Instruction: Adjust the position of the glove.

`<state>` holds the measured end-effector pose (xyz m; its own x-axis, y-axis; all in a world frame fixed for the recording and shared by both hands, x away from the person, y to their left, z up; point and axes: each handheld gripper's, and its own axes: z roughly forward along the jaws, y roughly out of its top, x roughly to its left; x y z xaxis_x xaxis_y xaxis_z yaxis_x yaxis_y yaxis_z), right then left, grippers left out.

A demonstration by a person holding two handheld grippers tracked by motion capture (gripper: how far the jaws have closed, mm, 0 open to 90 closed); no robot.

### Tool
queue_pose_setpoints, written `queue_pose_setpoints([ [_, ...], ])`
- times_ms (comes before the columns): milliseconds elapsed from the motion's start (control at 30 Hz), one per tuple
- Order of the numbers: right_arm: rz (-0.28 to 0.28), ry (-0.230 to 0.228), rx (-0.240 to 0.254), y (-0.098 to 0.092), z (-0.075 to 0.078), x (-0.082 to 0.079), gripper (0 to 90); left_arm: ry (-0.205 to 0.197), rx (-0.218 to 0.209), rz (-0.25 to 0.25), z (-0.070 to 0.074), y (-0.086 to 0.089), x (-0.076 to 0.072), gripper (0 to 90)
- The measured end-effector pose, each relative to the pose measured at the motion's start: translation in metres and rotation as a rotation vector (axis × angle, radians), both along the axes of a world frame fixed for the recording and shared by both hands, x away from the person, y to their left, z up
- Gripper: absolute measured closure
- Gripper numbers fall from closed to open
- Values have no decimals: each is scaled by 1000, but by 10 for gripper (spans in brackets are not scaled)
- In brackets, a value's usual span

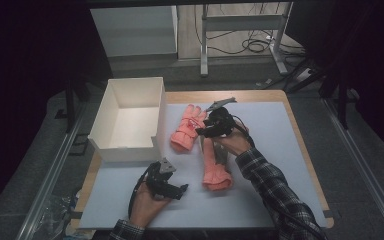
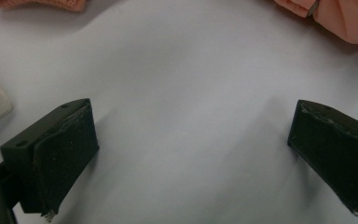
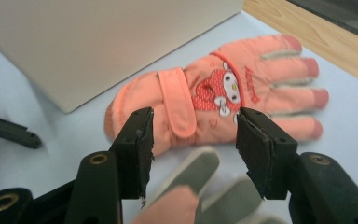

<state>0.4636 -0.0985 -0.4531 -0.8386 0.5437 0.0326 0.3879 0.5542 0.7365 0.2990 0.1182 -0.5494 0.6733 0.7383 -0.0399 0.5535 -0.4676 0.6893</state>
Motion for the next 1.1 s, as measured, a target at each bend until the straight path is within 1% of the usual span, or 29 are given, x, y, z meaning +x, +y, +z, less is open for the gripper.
queue_pose_setpoints([
  [67, 18, 1, -13, 6, -2, 5, 467, 2, 1, 1, 0, 0, 0, 10],
  [100, 28, -5, -29, 10, -3, 7, 467, 2, 1, 1, 0, 0, 0, 10],
  [167, 40, -9, -44, 15, -5, 11, 479, 1, 1, 1, 0, 0, 0, 10],
  [300, 65, 4, -72, 27, -10, 19, 520, 1, -2, 2, 0, 0, 0, 10],
  [400, 70, -1, -93, 34, -12, 23, 531, 2, 0, 1, 0, 0, 0, 10],
  [467, 63, 0, -102, 38, -14, 27, 530, 1, 1, 1, 0, 0, 0, 10],
  [533, 48, -6, -102, 42, -16, 33, 514, 2, 1, 1, 0, 0, 0, 10],
  [600, 39, -1, -102, 44, -19, 38, 481, 2, -2, 2, 0, 0, 0, 10],
  [667, 40, 9, -127, 48, -24, 43, 440, 1, -1, 1, 0, 0, 0, 10],
  [733, 41, 17, -141, 52, -29, 47, 405, 2, -2, 2, 0, 0, 0, 10],
  [833, 45, 42, -144, 54, -35, 52, 397, 2, -2, 2, 0, 0, 0, 10],
  [867, 51, 51, -144, 54, -38, 54, 401, 2, -2, 2, 0, 0, 0, 10],
  [933, 54, 80, -153, 56, -42, 56, 439, 1, -1, 1, 0, 0, 0, 10],
  [967, 56, 87, -152, 56, -43, 57, 457, 1, -1, 2, 0, 0, 0, 10],
  [1033, 52, 90, -164, 57, -46, 59, 509, 1, -1, 1, 0, 0, 0, 10],
  [1067, 53, 100, -163, 57, -47, 60, 521, 1, -1, 1, 0, 0, 0, 10],
  [1100, 52, 115, -165, 58, -48, 63, 601, 1, -1, 1, 0, 0, 0, 10],
])
